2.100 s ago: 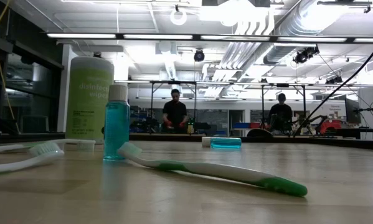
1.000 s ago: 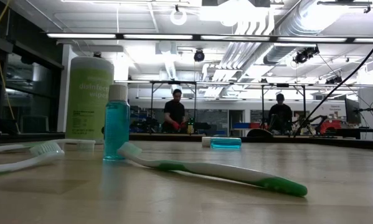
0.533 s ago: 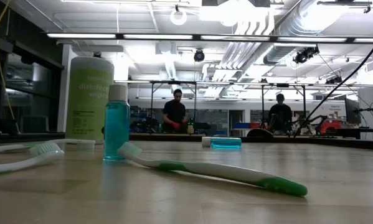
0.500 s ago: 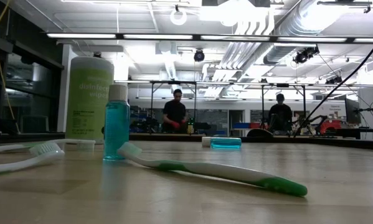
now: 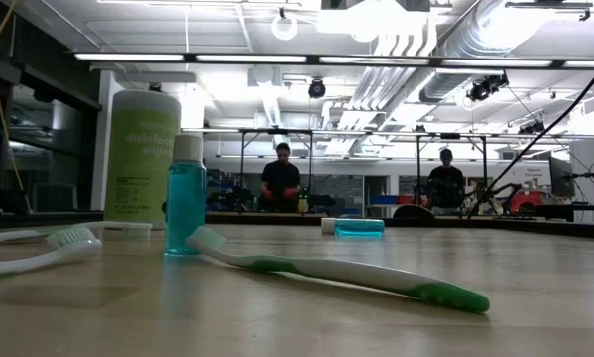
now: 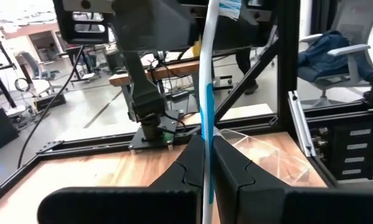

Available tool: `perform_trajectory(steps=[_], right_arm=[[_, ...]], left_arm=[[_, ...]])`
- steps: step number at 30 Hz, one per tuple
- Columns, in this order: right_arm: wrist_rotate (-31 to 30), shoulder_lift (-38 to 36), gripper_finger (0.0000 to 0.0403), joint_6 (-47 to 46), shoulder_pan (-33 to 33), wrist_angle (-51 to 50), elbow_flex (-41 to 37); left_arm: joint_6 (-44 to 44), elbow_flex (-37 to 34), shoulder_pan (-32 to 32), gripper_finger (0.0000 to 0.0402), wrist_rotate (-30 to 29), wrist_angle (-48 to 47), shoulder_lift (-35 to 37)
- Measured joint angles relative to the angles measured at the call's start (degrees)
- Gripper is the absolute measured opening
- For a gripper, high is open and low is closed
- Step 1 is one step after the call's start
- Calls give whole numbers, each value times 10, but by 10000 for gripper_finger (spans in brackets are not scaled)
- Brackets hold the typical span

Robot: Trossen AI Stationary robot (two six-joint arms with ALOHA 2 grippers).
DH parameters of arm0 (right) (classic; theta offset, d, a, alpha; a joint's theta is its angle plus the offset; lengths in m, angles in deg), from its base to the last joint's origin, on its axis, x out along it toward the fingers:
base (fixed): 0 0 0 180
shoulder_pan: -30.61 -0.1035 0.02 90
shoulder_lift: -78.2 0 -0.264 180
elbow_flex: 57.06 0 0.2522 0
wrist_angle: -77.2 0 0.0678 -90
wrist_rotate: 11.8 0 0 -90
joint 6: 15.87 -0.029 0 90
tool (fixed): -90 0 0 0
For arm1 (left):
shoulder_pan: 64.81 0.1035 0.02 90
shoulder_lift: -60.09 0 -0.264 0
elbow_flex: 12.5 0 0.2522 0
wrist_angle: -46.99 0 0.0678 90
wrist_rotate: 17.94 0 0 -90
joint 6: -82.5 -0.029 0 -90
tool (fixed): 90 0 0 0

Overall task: Pick & Place toothbrushing station
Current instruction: Put the blue toothbrush into the right section of the transparent organizer

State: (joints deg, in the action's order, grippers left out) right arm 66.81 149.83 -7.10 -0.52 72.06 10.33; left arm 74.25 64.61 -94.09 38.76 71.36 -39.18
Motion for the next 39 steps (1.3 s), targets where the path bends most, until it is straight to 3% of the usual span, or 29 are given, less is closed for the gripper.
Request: perform_trajectory(steps=[28,39], right_arm=[[0,0,145,6,0,27,0],[0,0,112,16,0,35,0]], left_arm=[[-26,0,15,3,32,31,0],[-25,0,20,3,35,31,0]])
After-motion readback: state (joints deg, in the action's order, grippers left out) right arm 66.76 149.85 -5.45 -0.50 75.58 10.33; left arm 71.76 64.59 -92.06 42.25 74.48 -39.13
